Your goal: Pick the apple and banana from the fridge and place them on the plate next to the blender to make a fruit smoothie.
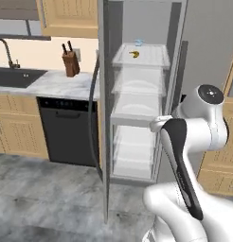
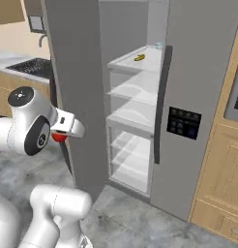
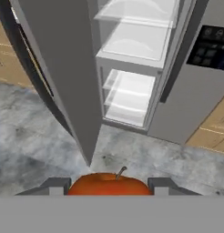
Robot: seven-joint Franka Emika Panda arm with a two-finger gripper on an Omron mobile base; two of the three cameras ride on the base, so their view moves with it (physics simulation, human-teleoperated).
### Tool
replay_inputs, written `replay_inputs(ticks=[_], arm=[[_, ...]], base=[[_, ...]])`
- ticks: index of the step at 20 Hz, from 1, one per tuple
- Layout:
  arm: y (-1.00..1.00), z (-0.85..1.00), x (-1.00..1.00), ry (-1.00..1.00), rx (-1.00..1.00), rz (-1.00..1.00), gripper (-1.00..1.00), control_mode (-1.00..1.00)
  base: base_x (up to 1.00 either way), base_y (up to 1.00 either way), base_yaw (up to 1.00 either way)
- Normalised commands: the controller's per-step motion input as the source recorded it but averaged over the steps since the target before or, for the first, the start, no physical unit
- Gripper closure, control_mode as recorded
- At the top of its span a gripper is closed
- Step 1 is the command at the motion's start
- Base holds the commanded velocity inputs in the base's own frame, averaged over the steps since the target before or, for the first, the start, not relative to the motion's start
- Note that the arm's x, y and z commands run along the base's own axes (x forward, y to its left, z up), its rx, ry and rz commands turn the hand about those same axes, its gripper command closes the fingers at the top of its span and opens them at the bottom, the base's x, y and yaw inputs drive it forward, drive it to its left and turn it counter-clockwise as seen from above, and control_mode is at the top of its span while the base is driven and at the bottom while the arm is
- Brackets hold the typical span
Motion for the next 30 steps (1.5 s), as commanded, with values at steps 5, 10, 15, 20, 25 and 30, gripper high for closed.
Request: replay_inputs(ticks=[5,10,15,20,25,30], arm=[[0.0,0.0,0.0,0.0,0.0,0.0,1.0,1.0],[0.0,0.0,0.0,0.0,0.0,0.0,1.0,1.0],[0.0,0.0,0.0,0.0,0.0,0.0,1.0,1.0],[0.0,0.0,0.0,0.0,0.0,0.0,1.0,1.0],[0.0,0.0,0.0,0.0,0.0,0.0,1.0,1.0],[0.0,0.0,0.0,0.0,0.0,0.0,1.0,1.0]], base=[[-0.77,0.0,0.89],[-0.51,0.0,0.89],[-0.32,0.0,0.86],[-0.1,0.0,0.81],[0.12,0.0,0.59],[0.97,0.02,0.19]])
